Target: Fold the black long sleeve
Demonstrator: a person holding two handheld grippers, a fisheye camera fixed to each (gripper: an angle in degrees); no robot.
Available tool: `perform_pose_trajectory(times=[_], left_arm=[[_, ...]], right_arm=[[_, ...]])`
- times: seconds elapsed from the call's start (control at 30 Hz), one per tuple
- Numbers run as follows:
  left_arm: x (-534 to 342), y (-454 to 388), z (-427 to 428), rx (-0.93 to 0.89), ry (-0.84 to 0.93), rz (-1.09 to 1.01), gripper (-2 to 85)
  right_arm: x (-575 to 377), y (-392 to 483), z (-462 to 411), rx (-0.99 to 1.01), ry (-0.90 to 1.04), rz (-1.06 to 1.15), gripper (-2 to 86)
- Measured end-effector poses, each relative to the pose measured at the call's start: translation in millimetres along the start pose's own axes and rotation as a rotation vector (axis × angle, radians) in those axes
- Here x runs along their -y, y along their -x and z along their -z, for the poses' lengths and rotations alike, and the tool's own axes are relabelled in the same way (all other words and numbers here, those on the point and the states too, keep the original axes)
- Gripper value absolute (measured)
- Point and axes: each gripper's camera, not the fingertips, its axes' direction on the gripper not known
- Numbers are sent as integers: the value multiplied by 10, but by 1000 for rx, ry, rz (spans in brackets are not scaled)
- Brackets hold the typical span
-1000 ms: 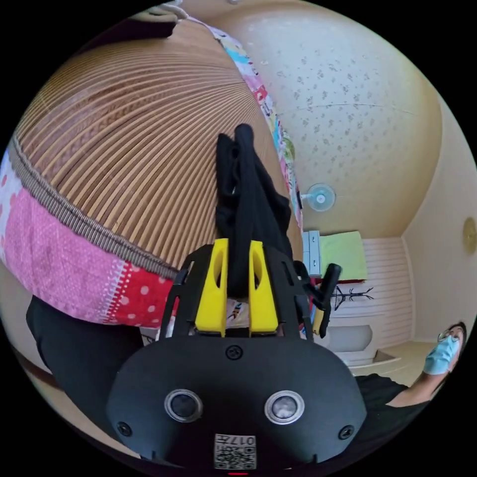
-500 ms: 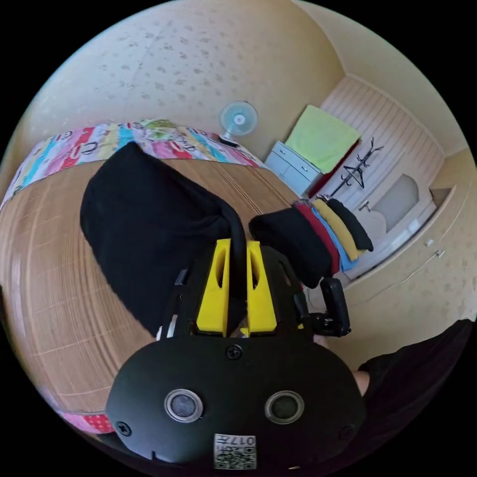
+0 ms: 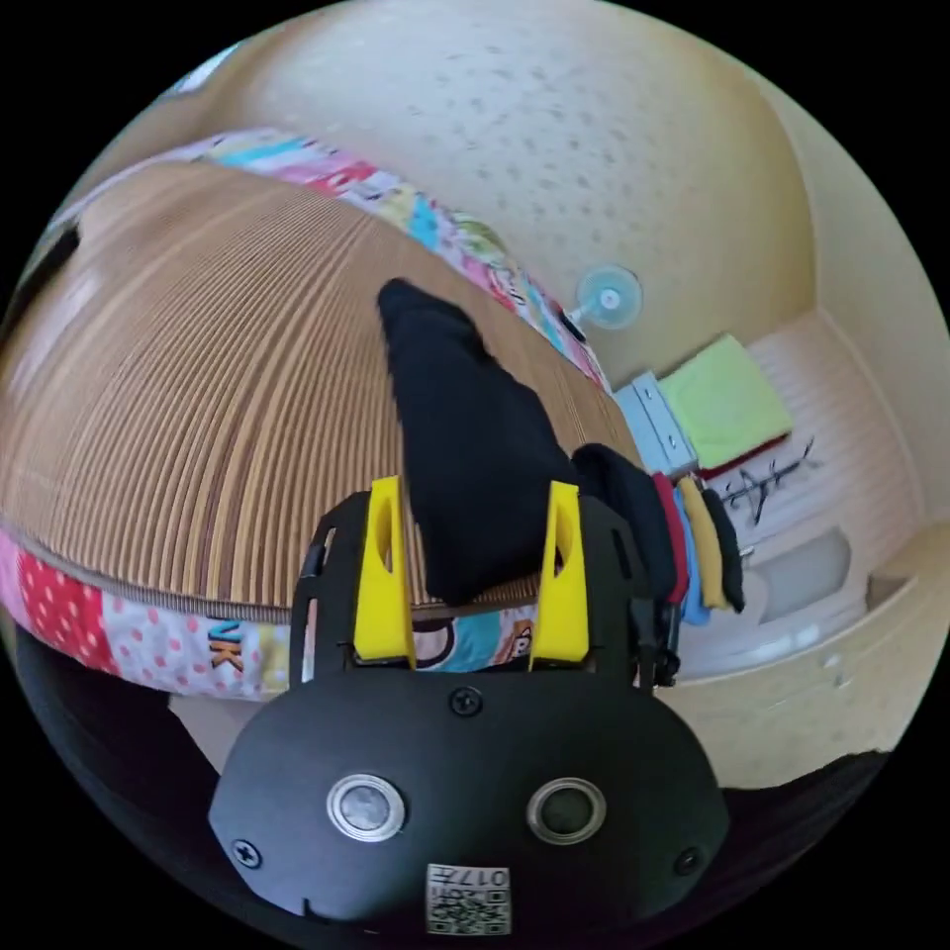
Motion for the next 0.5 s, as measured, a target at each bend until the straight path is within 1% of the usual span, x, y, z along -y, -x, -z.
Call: perform_pose_trajectory(times=[0.03,0.07,0.1,0.13,0.17,0.2,0.27,0.4,0.47,0.5], left_arm=[[-17,263,-65,-50,31,75,179],[-27,372,-135,-76,66,109,176],[-56,543,-323,-130,155,167,160],[-100,637,-500,-230,223,183,134],[-129,674,-581,-285,256,196,122],[-202,745,-633,-327,271,237,97],[-329,738,-588,-332,264,249,79],[-694,251,-248,-390,345,78,69],[-950,5,-52,-411,396,-21,71],[-1130,-129,85,-402,416,-85,74]], right_arm=[[37,-17,-40,45,16,-27,212],[54,-24,-73,106,23,-48,223],[52,-15,-80,143,19,-45,228],[41,9,-89,206,9,-45,233],[24,28,-99,231,-1,-66,240],[15,37,-106,233,-3,-81,243],[-9,91,-140,239,-6,-127,261],[24,182,-288,310,-18,-165,255],[139,212,-551,413,31,-218,235],[152,245,-563,431,20,-222,230]])
